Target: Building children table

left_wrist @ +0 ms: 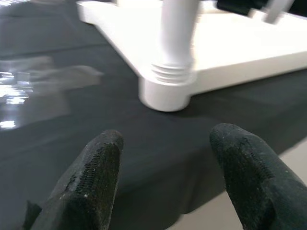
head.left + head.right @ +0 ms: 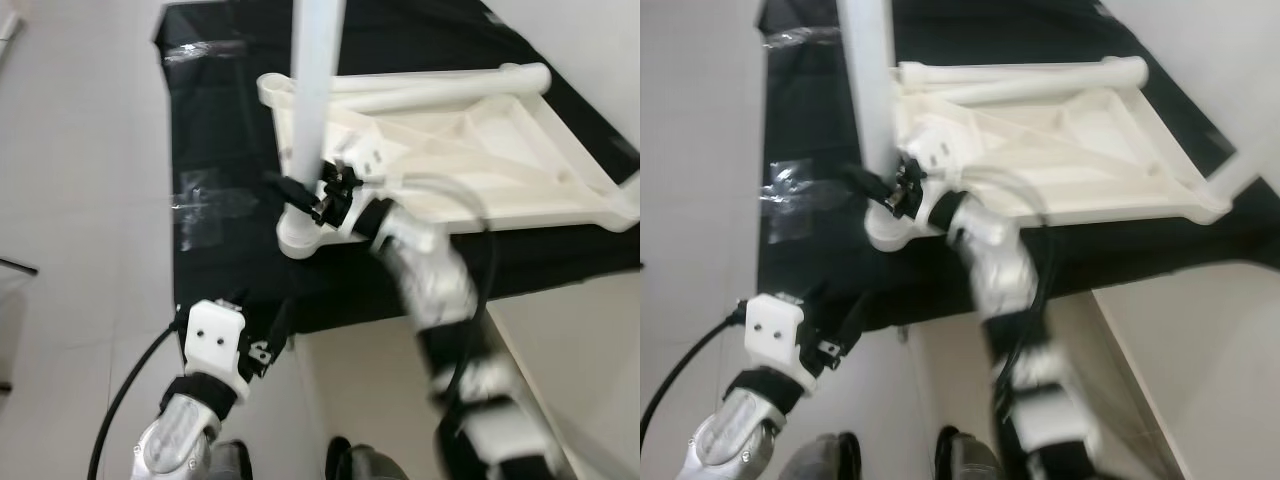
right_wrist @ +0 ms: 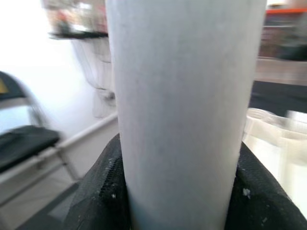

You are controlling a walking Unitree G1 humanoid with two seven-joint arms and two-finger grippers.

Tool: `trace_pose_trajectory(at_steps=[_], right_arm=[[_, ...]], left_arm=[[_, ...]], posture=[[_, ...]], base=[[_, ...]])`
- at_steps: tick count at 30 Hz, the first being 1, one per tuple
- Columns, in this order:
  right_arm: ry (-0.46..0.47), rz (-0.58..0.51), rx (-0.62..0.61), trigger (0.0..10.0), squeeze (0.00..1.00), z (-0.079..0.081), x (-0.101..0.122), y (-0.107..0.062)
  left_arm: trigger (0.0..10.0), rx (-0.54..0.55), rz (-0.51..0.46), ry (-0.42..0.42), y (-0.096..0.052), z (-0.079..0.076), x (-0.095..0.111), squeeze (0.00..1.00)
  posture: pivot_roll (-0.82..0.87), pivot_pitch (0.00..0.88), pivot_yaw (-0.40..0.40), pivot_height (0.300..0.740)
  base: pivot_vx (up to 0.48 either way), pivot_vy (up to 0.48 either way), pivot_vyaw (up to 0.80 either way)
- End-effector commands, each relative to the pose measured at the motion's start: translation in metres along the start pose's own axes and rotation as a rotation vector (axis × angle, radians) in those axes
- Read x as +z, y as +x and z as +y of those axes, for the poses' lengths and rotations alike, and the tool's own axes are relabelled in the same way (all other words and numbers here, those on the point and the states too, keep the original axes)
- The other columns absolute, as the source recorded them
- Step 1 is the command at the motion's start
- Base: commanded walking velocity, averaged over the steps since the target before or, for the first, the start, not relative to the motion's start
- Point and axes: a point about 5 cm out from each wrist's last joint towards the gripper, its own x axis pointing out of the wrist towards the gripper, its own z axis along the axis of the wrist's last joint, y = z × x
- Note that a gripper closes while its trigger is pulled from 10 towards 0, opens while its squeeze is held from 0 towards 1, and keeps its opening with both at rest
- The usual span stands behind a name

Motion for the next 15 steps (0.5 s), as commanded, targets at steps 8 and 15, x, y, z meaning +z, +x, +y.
trace_pose_trajectory(at_steps=[8, 15], right_arm=[[0.032, 0.213, -0.051, 2.9, 0.00, 0.003, -0.044, -0.005], [0.106, 0.057, 0.158, 10.0, 1.00, 0.022, -0.010, 0.004]], left_arm=[[10.0, 0.006, 0.019, 0.014, -0.001, 0.004, -0.002, 0.00], [10.0, 0.014, 0.014, 0.019, 0.001, 0.006, -0.001, 0.00]], posture=[[0.13, 0.258, -0.086, 0.740], [0.12, 0.259, -0.083, 0.740]], base=[[0.000, 0.000, 0.00], [0.000, 0.000, 0.00]])
